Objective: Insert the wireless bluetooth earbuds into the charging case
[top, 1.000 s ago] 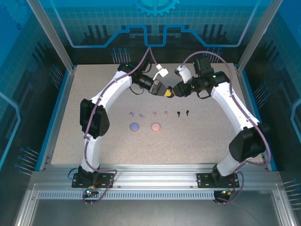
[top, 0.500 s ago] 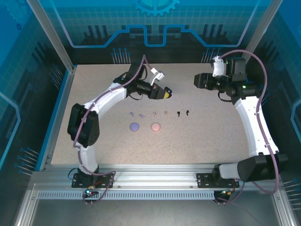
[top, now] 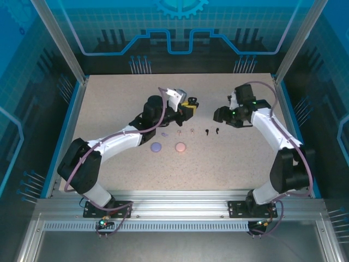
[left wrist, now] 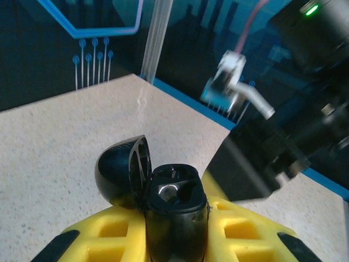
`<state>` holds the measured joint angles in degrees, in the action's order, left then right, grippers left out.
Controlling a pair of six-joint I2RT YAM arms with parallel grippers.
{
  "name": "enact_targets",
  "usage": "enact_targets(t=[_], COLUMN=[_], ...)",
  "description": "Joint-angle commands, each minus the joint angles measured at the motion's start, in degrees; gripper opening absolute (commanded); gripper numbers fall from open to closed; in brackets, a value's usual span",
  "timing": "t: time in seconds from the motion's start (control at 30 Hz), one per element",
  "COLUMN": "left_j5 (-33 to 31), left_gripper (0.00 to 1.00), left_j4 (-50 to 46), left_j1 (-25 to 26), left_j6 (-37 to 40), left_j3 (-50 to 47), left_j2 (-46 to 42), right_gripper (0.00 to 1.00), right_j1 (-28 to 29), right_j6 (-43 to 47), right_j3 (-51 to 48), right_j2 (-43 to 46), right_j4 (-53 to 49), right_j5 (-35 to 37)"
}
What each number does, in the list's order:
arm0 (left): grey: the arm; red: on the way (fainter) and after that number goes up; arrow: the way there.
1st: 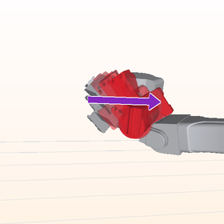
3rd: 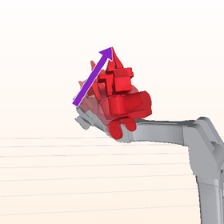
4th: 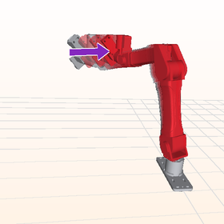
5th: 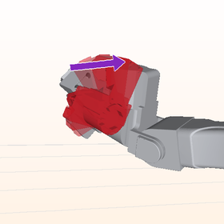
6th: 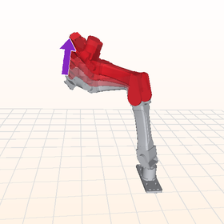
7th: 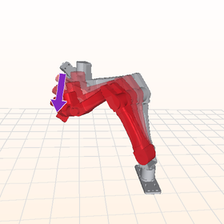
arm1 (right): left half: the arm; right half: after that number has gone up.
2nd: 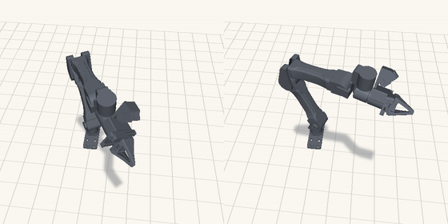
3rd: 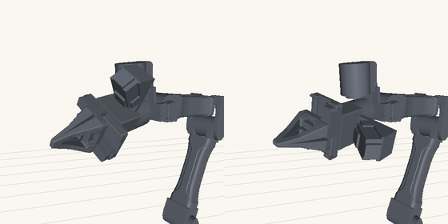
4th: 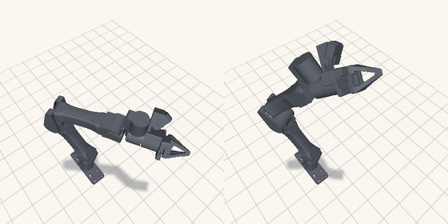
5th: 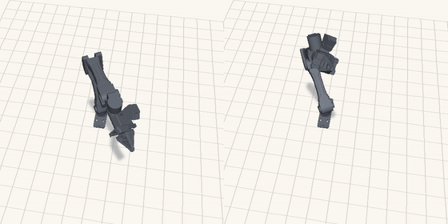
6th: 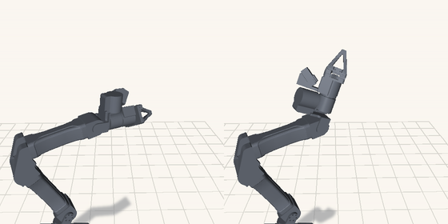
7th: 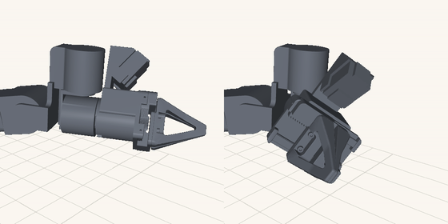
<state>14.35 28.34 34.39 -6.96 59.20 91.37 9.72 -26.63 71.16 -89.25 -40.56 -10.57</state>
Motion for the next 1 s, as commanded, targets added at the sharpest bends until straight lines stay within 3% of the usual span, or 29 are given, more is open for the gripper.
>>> enact_targets(t=[0.0,0.17,0.5,0.97], left_j5=[-11.2,-16.2,-17.1,-16.3], left_gripper=[0.00,0.00,0.00,0.00], left_j4=[9.9,13.5,15.0,15.8], left_j1=[1.3,1.7,1.7,1.7], left_j6=[2.7,3.7,4.0,3.6], left_j3=[-3.2,-7.8,-10.7,-11.4], left_j2=[-3.1,-5.8,-7.9,-8.2], right_gripper=[0.61,0.57,0.48,0.41], right_j1=[3.5,7.6,12.4,14.0], right_j6=[-1.5,-1.9,-3.6,-3.8], right_j3=[1.8,7.1,16.7,19.7], right_j2=[-5.2,-13.3,-24.8,-30.8], right_j4=[-1.0,-4.2,-9.4,-11.1], right_j5=[4.9,9.5,17.3,19.8])
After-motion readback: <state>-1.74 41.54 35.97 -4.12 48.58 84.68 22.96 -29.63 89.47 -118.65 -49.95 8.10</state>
